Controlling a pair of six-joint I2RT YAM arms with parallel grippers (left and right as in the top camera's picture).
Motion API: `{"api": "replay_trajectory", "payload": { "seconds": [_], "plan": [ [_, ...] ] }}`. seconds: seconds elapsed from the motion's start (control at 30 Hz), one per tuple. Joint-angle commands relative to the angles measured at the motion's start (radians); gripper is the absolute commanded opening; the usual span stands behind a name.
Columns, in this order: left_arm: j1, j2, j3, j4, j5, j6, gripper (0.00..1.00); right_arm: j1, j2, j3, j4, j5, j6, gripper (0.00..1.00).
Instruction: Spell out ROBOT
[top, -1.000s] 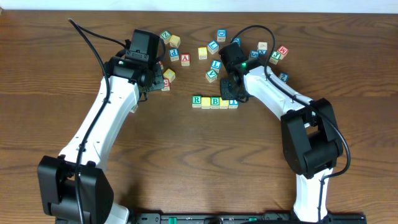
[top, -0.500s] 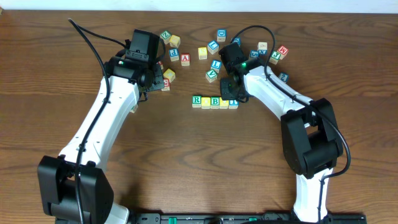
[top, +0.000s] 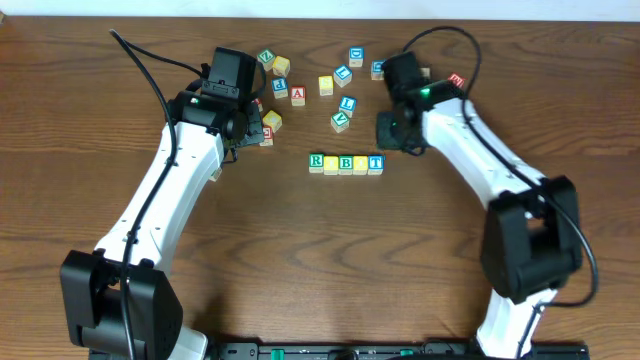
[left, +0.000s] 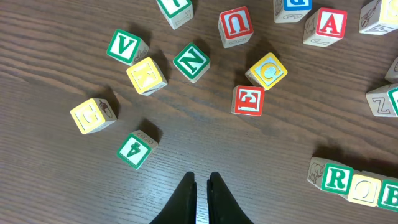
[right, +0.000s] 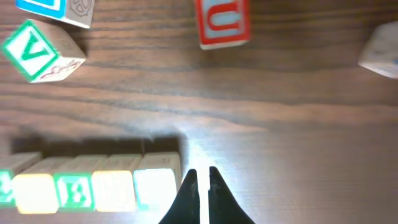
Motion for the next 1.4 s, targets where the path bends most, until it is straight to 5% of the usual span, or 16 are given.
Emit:
{"api": "replay_trajectory", "payload": {
  "seconds": [0.0, 0.77, 1.37],
  "plan": [
    [0.005, -0.012, 0.009, -0.002, -0.013, 0.009, 0.08, -0.023, -0.041, 0.025, -0.046, -0.047, 0.006, 0.02],
    [-0.033, 0.037, -0.003, -0.005, 0.053, 0.005, 0.08, -0.033, 0.000, -0.033, -0.110, -0.057, -0.005, 0.01],
    [-0.046, 0.124, -0.004, -0.005, 0.184, 0.006, 0.08, -0.033, 0.000, -0.127, -0.008, -0.073, -0.005, 0.02]
  ]
}}
